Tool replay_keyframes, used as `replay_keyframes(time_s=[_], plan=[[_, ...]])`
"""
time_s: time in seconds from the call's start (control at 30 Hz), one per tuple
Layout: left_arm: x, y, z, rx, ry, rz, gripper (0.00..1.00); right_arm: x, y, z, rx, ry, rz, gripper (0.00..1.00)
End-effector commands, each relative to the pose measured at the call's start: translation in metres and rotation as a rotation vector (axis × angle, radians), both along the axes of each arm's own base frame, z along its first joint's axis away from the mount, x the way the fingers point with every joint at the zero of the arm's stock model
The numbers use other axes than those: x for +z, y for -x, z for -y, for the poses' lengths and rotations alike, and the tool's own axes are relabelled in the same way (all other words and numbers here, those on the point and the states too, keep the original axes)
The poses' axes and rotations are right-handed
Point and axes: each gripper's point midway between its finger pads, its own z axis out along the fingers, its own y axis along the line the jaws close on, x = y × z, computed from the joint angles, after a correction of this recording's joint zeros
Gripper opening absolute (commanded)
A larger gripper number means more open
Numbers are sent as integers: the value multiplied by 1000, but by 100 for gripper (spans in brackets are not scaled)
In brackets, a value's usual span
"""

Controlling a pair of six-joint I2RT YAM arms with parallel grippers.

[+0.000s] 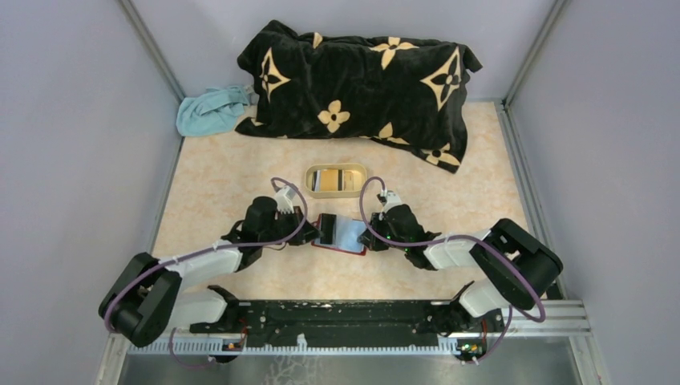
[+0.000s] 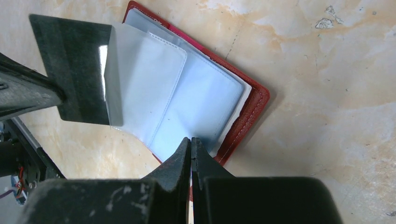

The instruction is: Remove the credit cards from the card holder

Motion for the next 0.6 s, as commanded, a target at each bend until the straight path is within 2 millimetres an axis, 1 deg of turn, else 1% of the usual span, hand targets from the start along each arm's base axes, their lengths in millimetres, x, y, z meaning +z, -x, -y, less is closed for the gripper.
replay_keyframes(time_s=[0.0, 0.1, 0.13, 0.23, 0.27, 0.3, 0.33, 0.37, 0.4, 0.43, 0.47, 0.5, 0.57], plan=[[14, -8, -14, 33, -12, 44, 0, -13, 8, 14, 0, 77, -37, 0], [25, -12, -22, 46, -1, 70, 0, 4, 3, 12, 13, 60, 11, 0], [30, -13, -22, 44, 6, 83, 0, 13, 1, 10, 16, 45, 33, 0], [46, -10, -16, 1, 71, 108, 0, 43, -2, 3, 32, -30, 110, 0], [53, -6, -11, -33, 112, 120, 0, 56, -3, 0, 38, -67, 144, 4], [59, -2, -6, -66, 152, 127, 0, 68, -3, -3, 47, -102, 175, 17], [65, 3, -2, -97, 190, 127, 0, 80, -3, -5, 51, -139, 201, 38], [70, 8, 3, -136, 230, 128, 0, 90, -2, -8, 64, -171, 221, 51], [77, 14, 7, -174, 271, 133, 0, 101, -1, -12, 83, -203, 245, 61], [83, 20, 10, -204, 312, 125, 0, 109, 0, -15, 98, -228, 259, 67], [88, 26, 13, -242, 346, 128, 0, 116, 2, -18, 121, -252, 269, 70], [93, 29, 14, -257, 374, 137, 0, 122, 3, -22, 139, -275, 283, 71], [99, 33, 16, -280, 402, 151, 0, 128, 5, -27, 161, -306, 289, 71]])
